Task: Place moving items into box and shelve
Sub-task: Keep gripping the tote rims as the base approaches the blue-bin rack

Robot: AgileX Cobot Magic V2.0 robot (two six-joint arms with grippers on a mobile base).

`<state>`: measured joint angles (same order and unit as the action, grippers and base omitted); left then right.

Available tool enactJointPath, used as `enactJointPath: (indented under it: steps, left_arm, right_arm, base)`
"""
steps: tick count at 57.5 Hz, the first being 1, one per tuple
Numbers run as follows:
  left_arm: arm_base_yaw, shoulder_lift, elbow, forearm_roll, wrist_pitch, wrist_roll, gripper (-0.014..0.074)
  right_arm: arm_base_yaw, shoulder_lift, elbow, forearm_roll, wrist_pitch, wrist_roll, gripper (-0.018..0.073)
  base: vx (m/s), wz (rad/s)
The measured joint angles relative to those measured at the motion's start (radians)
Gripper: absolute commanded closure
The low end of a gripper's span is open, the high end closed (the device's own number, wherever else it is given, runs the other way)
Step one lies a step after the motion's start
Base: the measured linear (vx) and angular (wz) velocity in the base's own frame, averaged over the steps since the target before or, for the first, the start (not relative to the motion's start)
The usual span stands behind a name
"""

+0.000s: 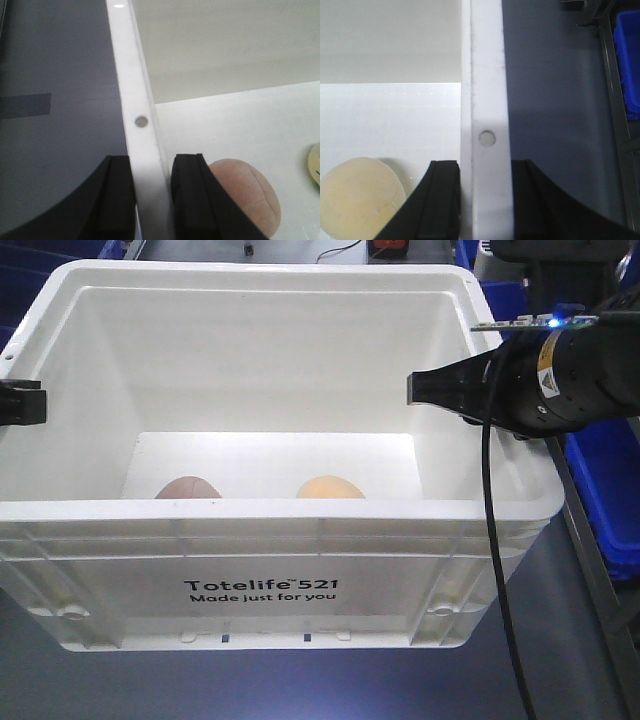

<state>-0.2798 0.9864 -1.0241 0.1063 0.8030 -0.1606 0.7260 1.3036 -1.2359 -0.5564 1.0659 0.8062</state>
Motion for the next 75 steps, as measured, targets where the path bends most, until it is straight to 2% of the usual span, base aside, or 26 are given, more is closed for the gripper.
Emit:
enactJointPath:
  steps: [25,75]
  left_arm:
    - [0.000,0.000,0.000,-0.003,-0.002,0.000,0.0477]
    - [0.000,0.000,0.000,0.001,-0.003,0.000,0.0477]
  right_arm:
    - [0.000,0.000,0.000,-0.005,0.000,0.000,0.0484]
    - [0.000,0.000,0.000,-0.007,-0.006,0.000,0.0484]
  base:
    - [0.30,0.43]
    - [0.19,0.77]
